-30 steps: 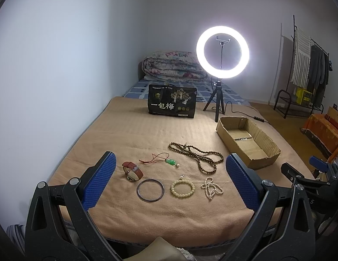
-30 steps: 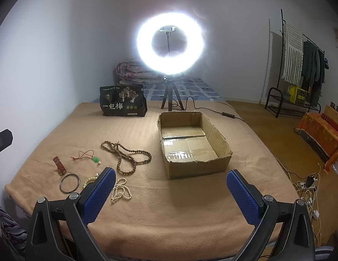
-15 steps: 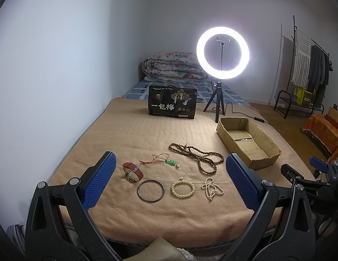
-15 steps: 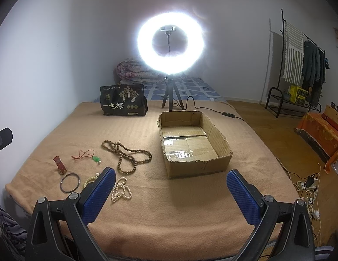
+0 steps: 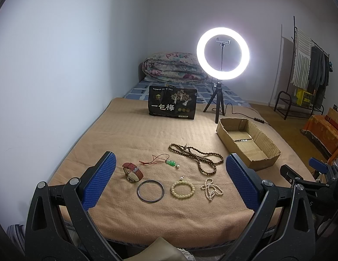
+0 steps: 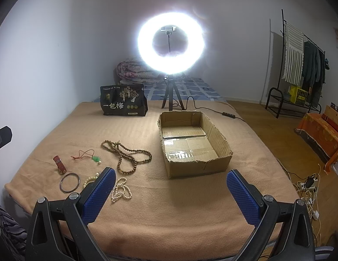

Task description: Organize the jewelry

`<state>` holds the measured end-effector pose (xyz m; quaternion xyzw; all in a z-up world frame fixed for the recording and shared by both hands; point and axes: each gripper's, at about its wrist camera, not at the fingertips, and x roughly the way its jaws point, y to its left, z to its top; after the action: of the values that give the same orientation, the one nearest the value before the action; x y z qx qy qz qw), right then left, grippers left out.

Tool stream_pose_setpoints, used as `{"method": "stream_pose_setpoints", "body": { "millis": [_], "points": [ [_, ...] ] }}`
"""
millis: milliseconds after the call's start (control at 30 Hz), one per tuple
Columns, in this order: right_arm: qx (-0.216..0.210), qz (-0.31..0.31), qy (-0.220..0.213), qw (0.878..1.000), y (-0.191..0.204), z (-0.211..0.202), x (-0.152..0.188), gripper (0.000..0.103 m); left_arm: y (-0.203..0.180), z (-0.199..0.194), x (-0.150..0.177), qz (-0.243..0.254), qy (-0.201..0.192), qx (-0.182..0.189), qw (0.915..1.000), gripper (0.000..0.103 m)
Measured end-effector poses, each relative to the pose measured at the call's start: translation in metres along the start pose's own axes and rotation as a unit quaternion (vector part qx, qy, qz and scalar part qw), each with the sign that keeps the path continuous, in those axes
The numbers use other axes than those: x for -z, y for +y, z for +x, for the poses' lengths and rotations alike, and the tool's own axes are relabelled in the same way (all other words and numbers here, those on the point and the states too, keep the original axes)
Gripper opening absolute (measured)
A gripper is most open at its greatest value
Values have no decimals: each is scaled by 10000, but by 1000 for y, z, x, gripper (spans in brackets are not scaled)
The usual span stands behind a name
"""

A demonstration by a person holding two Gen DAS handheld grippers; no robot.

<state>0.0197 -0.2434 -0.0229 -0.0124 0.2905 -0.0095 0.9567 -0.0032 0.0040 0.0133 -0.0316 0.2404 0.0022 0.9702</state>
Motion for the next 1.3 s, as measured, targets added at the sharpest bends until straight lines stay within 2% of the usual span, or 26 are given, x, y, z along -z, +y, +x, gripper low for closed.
{"method": "stream_pose_setpoints", "body": {
  "millis": [733, 833, 1100, 1300],
  "points": [
    [-44, 7, 39, 10000, 2, 1, 2, 103, -1, 1, -9, 27, 44, -40, 10000, 103],
    [-67, 19, 63, 10000, 2, 3, 2, 103, -2, 5, -2, 38, 51, -61, 10000, 103],
    [-112, -3, 223, 9997, 5, 13, 1, 103, 1, 20, 4, 53, 227, -196, 9995, 103],
    [-136, -76, 388, 9991, 5, 27, 0, 102, 22, 36, 1, -50, 441, -342, 9984, 103]
  ]
}}
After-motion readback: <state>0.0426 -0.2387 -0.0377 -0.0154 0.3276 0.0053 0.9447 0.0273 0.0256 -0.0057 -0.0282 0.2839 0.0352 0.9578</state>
